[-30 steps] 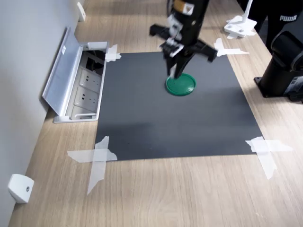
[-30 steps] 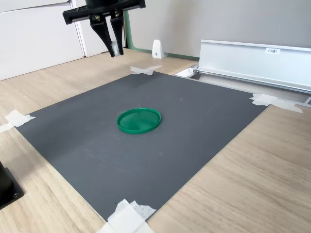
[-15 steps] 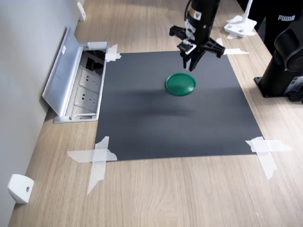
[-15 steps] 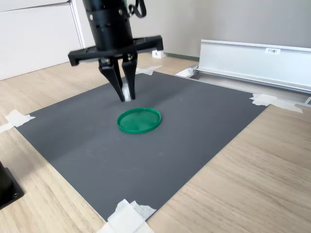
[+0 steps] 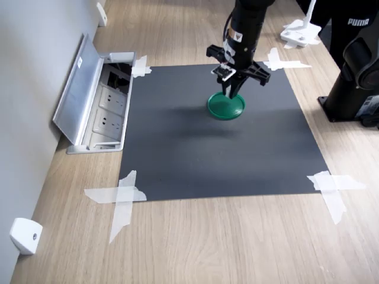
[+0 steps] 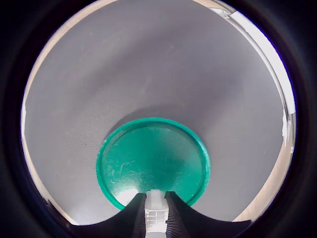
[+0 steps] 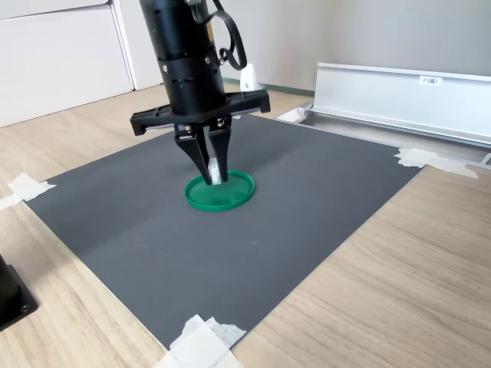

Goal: Grasp a white terminal and put it on the green lid.

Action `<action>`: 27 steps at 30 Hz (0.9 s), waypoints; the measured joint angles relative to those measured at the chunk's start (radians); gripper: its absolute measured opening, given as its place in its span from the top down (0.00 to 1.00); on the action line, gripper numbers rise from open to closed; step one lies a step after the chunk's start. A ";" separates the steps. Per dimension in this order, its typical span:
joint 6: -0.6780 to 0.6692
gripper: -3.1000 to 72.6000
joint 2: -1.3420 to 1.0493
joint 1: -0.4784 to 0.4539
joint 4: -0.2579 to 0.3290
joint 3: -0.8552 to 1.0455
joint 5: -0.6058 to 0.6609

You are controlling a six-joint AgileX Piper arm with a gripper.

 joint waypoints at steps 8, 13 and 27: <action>0.001 0.75 0.041 0.000 -0.012 0.000 -0.033; 0.018 0.46 0.043 0.000 -0.012 0.000 -0.069; 0.096 0.13 -0.229 0.000 0.080 0.000 -0.185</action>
